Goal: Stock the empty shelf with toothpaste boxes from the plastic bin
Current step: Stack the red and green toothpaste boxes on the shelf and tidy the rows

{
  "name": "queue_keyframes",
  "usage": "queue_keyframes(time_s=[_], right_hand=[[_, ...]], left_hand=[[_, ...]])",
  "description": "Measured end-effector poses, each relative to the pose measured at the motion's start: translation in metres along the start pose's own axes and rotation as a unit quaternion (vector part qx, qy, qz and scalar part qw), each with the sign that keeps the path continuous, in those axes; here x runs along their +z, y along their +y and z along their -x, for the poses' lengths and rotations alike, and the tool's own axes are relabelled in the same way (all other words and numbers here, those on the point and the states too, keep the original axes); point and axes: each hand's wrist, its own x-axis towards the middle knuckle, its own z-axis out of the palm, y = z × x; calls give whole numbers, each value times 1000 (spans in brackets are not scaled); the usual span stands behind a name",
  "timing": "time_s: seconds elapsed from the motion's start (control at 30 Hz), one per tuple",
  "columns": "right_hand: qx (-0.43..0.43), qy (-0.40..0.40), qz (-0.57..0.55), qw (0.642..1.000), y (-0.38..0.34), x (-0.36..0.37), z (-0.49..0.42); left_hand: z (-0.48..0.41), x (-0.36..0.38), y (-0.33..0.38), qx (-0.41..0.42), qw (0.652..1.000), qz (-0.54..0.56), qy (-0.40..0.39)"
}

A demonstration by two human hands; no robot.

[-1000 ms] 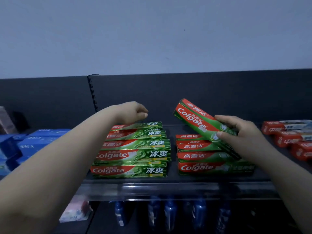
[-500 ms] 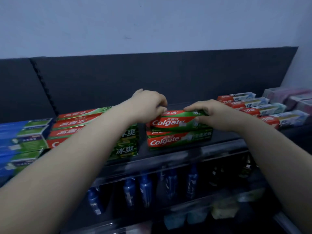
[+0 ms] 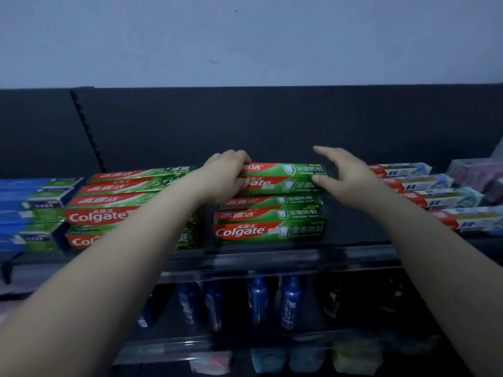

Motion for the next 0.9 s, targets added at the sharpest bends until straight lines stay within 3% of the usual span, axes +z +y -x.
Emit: queue_keyframes(time_s=[0.1,0.23,0.57,0.77,0.9], right_hand=[[4,13,-10,1000,8,3,-9],[-15,-16,-16,1000,17,7,-23],[-69,-65,4,995,41,15,-47],[-58,-11,-18,998,44,27,-72],[-39,-25,-27,999,48,40,-91]], left_hand=[[-3,0,7,-45,998,-6,35],[-5,1,10,-58,998,8,12],[-9,19,13,-117,989,-85,9],[-15,28,19,-134,981,-111,90],[-13,41,23,-130,981,-100,106]])
